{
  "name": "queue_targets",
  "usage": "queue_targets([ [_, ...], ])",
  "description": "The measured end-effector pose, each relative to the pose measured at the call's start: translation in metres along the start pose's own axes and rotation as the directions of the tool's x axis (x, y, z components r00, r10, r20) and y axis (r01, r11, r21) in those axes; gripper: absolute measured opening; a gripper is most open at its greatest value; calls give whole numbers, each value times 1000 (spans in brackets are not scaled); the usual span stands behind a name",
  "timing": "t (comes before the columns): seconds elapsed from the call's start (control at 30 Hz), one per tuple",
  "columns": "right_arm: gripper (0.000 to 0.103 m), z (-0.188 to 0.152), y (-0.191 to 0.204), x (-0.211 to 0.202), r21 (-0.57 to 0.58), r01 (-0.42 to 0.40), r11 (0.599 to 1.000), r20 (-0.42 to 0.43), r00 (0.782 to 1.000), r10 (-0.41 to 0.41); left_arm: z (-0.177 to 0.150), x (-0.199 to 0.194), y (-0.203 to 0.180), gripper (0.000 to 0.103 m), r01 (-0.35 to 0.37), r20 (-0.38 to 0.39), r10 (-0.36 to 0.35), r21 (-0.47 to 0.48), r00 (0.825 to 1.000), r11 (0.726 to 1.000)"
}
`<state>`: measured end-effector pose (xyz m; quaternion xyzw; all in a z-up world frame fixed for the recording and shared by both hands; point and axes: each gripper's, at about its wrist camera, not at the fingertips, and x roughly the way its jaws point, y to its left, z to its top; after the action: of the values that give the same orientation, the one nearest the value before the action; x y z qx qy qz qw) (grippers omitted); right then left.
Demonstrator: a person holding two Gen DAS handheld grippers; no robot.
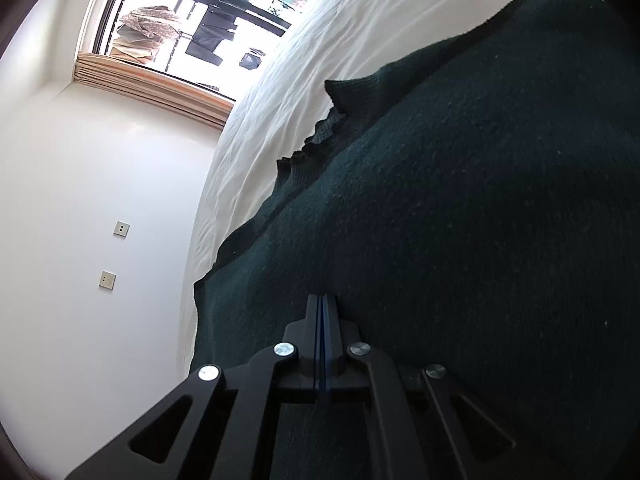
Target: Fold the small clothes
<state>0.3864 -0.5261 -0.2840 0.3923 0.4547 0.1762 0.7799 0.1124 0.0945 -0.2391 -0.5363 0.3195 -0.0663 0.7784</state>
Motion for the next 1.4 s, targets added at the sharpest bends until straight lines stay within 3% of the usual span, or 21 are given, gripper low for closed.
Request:
queue_targets([
  [0.17, 1, 0, 2, 1, 3, 0, 1000, 2, 1000, 0, 4, -2, 8, 24, 35, 3, -35, -39, 999, 999],
  [0.23, 6, 0, 4, -1, -2, -3, 1000, -2, 1000, 3, 5, -7, 15, 24, 53, 10, -52, -89, 999, 995],
  [0.3, 17, 0, 8, -1, -15, -13, 1000, -6, 1000, 13, 7, -15, 24, 24, 63, 13, -62, -142, 998, 988],
  [0.43, 23, 2, 21, 5, -49, -2, 999, -20, 1000, 1, 5, -18, 24, 24, 39, 19, -37, -122, 999, 992],
  [0.57, 23, 2, 35, 15, -83, 5, 997, -51, 999, -9, 11, -13, 21, 24, 39, 8, -38, -130, 999, 991],
  [0.8, 23, 0, 64, 33, -180, 47, 983, -98, 993, -65, 30, -5, 26, 24, 127, -26, -134, -174, 991, 977],
  [0.93, 19, -2, 57, 39, -148, 88, 985, -94, 990, -103, 31, -13, 29, 24, 156, -19, -161, -148, 987, 977],
  [0.97, 19, -2, 56, 38, -144, 86, 986, -92, 991, -100, 32, -14, 27, 19, 154, -24, -158, -125, 987, 980],
  [1.07, 19, 1, 58, 31, -150, 103, 983, -75, 990, -115, 31, -14, 25, 11, 139, -30, -143, -90, 989, 986],
  [1.27, 21, 14, 44, 8, -112, 164, 980, -24, 986, -168, 37, -13, 12, 7, 94, -22, -93, 12, 995, 996],
  [1.4, 8, 12, 22, 7, -83, 136, 987, -60, 988, -142, 36, -8, 12, 6, 79, -21, -78, 26, 997, 997],
])
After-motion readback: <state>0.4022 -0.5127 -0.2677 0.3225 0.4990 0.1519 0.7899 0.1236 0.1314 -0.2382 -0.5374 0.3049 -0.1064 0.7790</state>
